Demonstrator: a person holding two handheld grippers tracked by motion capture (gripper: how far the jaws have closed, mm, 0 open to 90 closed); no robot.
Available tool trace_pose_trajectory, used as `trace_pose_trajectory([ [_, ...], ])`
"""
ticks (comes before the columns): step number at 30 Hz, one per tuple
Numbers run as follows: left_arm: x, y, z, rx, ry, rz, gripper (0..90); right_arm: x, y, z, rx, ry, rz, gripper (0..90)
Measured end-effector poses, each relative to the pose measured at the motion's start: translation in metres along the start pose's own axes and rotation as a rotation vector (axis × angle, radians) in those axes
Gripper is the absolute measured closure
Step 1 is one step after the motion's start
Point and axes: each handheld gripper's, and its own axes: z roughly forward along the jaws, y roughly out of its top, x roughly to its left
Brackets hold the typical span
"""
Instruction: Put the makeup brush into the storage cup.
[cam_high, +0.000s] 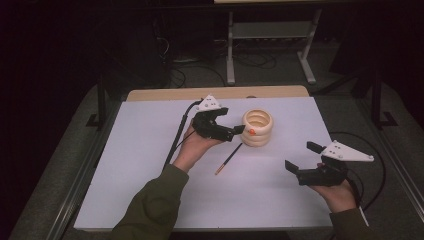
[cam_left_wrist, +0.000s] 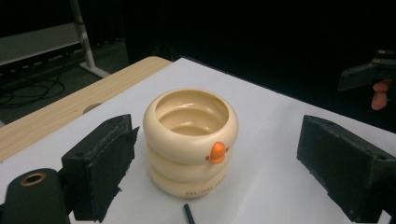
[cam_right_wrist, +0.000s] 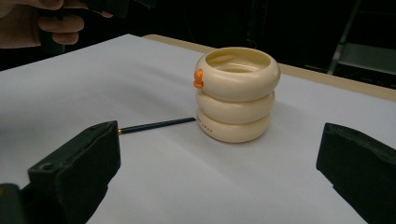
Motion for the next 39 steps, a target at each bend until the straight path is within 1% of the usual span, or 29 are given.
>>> trace_pose_trajectory([
  [3,0.0,0.002,0.005,-0.008,-0.007,-0.005,10.5,0.0,0.0,0.0,0.001,0.002,-0.002,0.0],
  [6,-0.002,0.004,0.009,-0.012,-0.011,0.004,11.7,0.0,0.0,0.0,0.001,0.0,0.0,0.0],
  [7,-0.001,0.004,0.01,-0.002,-0.009,0.008,12.0,0.0,0.0,0.0,0.002,0.001,-0.001,0.0],
  [9,-0.001,0.004,0.013,0.001,-0.007,0.003,12.1,0.0,0.0,0.0,0.006,0.002,0.001,0.0],
  [13,0.001,0.005,0.019,0.039,0.001,0.004,12.6,0.0,0.0,0.0,0.005,0.002,0.002,0.0],
  [14,0.001,0.006,0.021,0.063,0.005,0.008,12.6,0.0,0.0,0.0,0.005,0.002,0.003,0.0],
  [16,0.001,0.007,0.024,0.095,0.007,0.001,12.5,0.0,0.0,0.0,0.006,0.001,0.004,0.0],
  [19,0.001,0.008,0.028,0.148,0.013,0.01,12.5,0.0,0.0,0.0,0.005,-0.001,0.002,0.0],
  [24,0.002,0.008,0.033,0.24,0.018,-0.001,12.6,0.0,0.0,0.0,0.006,-0.002,0.001,0.0],
  [25,0.003,0.008,0.033,0.265,0.018,0.007,12.5,-0.001,0.0,-0.001,0.006,-0.002,0.002,0.0],
  [28,0.005,0.01,0.034,0.312,0.024,0.005,12.6,-0.001,0.0,-0.001,0.006,-0.004,0.001,0.0],
  [29,0.007,0.01,0.034,0.335,0.022,0.019,12.6,-0.001,0.0,-0.001,0.006,-0.004,0.0,0.0],
  [31,0.007,0.011,0.034,0.353,0.024,0.002,12.6,-0.001,0.0,-0.001,0.006,-0.005,0.0,0.0],
  [33,0.008,0.011,0.034,0.377,0.026,0.0,12.6,-0.001,0.0,-0.001,0.006,-0.006,0.001,0.0],
  [36,0.009,0.01,0.035,0.404,0.044,-0.018,12.6,-0.002,0.0,0.0,0.008,-0.004,-0.001,0.0],
  [37,0.01,0.01,0.035,0.411,0.044,-0.016,12.6,-0.002,0.0,0.0,0.008,-0.005,-0.003,0.0],
  [38,0.01,0.01,0.035,0.427,0.045,-0.025,12.7,-0.002,0.0,0.0,0.009,-0.004,-0.002,0.0],
  [39,0.012,0.01,0.035,0.448,0.042,-0.013,13.2,-0.001,0.0,0.0,0.01,-0.004,0.002,0.0],
])
